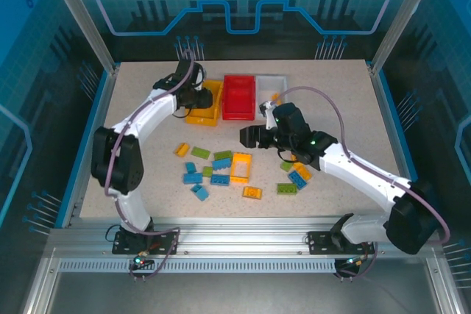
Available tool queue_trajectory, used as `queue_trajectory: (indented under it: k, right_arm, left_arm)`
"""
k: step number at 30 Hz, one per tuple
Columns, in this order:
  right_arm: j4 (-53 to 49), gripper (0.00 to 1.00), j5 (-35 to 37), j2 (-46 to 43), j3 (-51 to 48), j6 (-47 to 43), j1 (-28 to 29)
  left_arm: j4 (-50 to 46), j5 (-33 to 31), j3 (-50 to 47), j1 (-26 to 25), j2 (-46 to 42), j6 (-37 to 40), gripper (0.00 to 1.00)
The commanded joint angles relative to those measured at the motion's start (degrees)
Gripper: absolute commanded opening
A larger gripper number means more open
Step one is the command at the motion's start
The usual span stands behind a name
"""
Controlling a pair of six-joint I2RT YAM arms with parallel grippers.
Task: Sort the legos into containers by color
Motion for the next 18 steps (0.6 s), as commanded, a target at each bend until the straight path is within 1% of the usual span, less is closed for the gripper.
queue_trajectory:
  k: [1, 5, 9, 13, 15, 18]
  right_arm:
    - [3.3, 0.75, 0.3, 3.0, 4.5, 0.3, 1.4]
    - [3.0, 0.75, 0.9, 5.6, 7.3, 0.4, 2.2]
    - [2.4, 0.75, 1.2, 7.0, 8.7, 0.6, 2.7]
    - [1.8, 0.75, 1.3, 7.2, 8.7, 0.5, 2.8]
    - [1.0, 0.75, 1.8, 6.9, 8.7, 0.3, 2.8]
    - [-0.6, 0.75, 3.2, 6.0, 8.4, 0.0, 2.8]
  left_arm:
    - [-5.2, 3.4, 5.1, 2.1, 6.0, -0.9, 0.29]
    - [-6.0, 6.2, 8.5, 3.0, 11.8, -1.1, 0.3]
    - [-6.1, 8.2, 9.5, 3.1, 14.5, -2.0, 0.34]
    - [-5.9, 8.5, 9.1, 3.1, 13.7, -2.9, 0.49]
    - [-5.7, 8.3, 8.9, 3.1, 12.5, -3.2, 0.53]
    - [-6.1, 8.3, 9.3, 3.1, 9.9, -3.6, 0.55]
